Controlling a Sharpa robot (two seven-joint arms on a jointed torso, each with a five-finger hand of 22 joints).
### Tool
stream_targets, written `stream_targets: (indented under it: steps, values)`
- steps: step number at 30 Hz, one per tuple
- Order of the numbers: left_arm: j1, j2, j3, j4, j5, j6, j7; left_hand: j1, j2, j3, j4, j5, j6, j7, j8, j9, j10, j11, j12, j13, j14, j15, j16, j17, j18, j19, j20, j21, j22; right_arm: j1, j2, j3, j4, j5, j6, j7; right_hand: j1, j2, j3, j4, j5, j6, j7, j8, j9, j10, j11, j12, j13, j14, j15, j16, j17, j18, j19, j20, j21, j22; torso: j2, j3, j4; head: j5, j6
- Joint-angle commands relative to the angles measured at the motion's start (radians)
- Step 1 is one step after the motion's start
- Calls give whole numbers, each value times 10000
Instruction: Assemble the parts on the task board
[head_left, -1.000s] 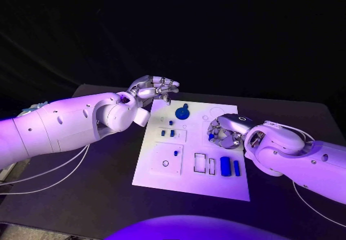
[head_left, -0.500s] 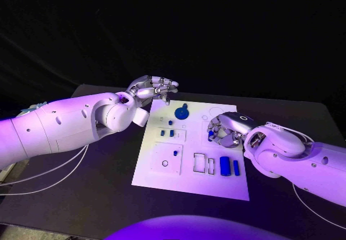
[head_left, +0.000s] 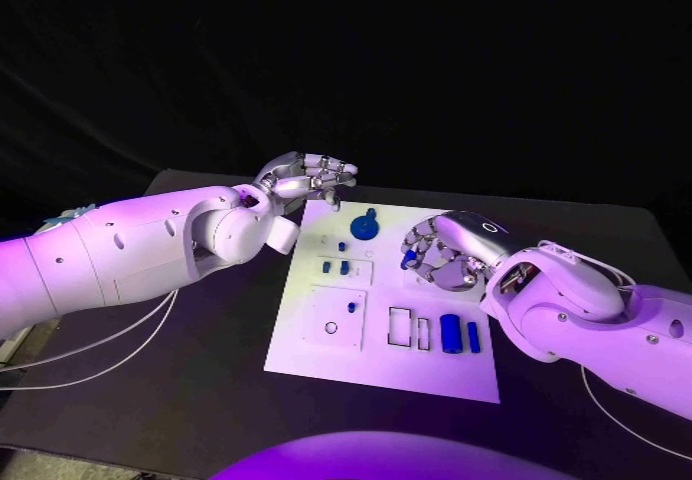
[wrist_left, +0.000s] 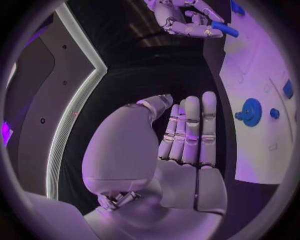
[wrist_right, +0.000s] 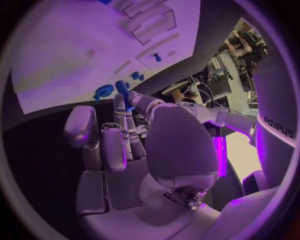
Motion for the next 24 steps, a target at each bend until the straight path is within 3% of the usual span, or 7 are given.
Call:
stream_targets:
  steps: [1, 9, 13, 24]
  values:
    - [7, 33, 5, 3, -21, 161, 50, -81, 0, 24, -56, 1, 20, 67, -35, 17, -83, 2, -66, -9, -39, -6, -50, -12, 145, -8, 34, -42, -15, -153, 285, -9, 143, 461, -209, 231, -25, 83, 63, 10, 22, 66, 19, 56, 18, 44, 0, -46, 12, 332, -71, 34, 11, -111, 60, -26, 20, 3, 5, 2, -11, 76, -19]
    - [6, 111, 4, -31, -21, 192, 59, -81, 0, 24, -56, 1, 20, 67, -35, 17, -83, 2, -66, -9, -39, -6, -50, -12, 145, -8, 34, -42, -15, -708, 1122, -41, 130, 672, -131, 569, -15, 89, 82, -8, 60, 68, 14, 68, 30, 53, -7, -57, 19, 328, -79, 23, -16, -99, 39, -34, -36, -22, 12, 2, 33, 165, -8]
    - [5, 160, 2, -49, -21, 209, 54, -81, 0, 24, -56, 1, 20, 67, -35, 17, -83, 2, -66, -9, -39, -6, -50, -12, 145, -8, 34, -42, -15, -977, 1511, -76, 5, 714, -72, 703, -12, 92, 90, -15, 79, 64, 15, 71, 35, 54, -8, -64, 21, 330, -82, 28, -5, -95, 30, -37, -58, -32, 14, -21, 35, 240, -22]
    - [5, 217, -1, -52, -21, 226, 47, -81, 0, 24, -56, 1, 20, 67, -35, 17, -83, 2, -66, -9, -39, -6, -50, -12, 145, -8, 34, -42, -15, -1499, 2157, -169, -549, 735, 110, 886, -10, 94, 97, -25, 101, 56, 19, 72, 39, 53, -7, -72, 24, 330, -84, 26, -10, -91, 24, -41, -75, -39, 27, -6, 1, 393, -93]
